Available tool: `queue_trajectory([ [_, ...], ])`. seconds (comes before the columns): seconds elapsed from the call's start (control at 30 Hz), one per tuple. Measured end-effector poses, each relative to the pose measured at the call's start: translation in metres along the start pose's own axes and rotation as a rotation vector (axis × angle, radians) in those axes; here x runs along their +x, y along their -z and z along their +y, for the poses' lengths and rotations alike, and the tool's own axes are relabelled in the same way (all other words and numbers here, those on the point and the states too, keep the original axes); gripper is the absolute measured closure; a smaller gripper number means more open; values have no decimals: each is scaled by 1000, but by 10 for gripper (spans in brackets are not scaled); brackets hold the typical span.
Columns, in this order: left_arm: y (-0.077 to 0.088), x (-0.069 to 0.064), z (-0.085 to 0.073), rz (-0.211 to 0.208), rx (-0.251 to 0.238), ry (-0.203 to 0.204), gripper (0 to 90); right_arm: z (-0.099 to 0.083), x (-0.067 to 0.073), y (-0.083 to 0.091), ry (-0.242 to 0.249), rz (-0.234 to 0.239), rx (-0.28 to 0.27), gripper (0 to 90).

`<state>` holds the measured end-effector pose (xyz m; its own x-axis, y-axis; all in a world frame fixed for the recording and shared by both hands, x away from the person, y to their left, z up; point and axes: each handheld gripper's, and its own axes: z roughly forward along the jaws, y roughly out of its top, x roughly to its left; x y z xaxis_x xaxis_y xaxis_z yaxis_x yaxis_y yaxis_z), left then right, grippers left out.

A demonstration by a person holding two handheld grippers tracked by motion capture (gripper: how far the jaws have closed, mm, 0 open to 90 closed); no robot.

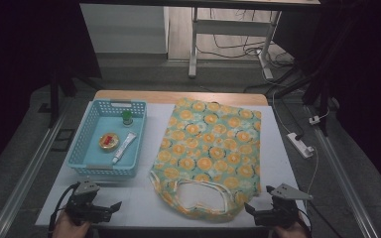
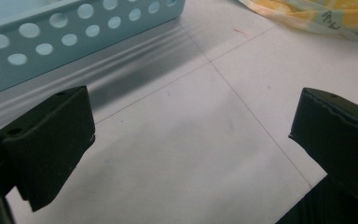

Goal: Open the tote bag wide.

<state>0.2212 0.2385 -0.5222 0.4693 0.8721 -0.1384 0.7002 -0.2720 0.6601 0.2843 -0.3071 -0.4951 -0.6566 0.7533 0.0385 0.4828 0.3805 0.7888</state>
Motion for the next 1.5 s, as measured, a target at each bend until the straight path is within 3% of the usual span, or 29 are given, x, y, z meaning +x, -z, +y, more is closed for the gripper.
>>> queue_trajectory([
  [0.33, 0, 1, 0, -19, 2, 0, 0, 0, 2, -2, 23, 13, 11, 0],
  [0.87, 0, 1, 0, -26, 4, -1, 0, 1, 0, -2, 6, 12, 12, 0],
  [1.17, 0, 1, 0, -25, 5, -1, 0, 4, 2, -2, 27, 13, 7, 0],
  [1.5, 0, 1, 0, -30, 2, -2, 0, 8, 8, -2, 58, 47, -5, 0],
])
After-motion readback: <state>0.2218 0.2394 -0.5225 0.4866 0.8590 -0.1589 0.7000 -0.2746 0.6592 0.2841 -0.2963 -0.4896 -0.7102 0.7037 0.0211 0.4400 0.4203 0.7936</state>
